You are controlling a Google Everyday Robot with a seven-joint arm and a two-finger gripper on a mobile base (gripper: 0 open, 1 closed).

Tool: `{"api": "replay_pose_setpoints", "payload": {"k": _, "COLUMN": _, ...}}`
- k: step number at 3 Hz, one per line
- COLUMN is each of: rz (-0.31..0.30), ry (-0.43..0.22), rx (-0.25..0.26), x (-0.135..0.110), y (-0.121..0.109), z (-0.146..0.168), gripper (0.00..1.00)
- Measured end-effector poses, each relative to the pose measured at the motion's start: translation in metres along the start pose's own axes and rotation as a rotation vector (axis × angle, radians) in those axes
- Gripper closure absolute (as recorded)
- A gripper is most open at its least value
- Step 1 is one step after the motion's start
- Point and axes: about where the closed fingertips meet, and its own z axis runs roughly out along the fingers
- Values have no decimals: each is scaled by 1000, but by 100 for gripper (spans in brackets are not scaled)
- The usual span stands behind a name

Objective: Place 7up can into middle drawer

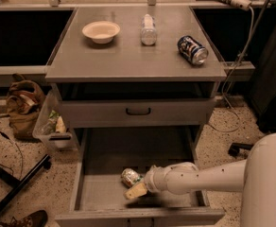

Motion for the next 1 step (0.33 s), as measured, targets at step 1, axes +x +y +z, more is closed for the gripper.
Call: {"api": "replay_pose_setpoints", "payload": {"k": 1, "rz": 0, "ry": 0, "rx": 0, "x": 0, "y": 0, "z": 0, "gripper": 0}}
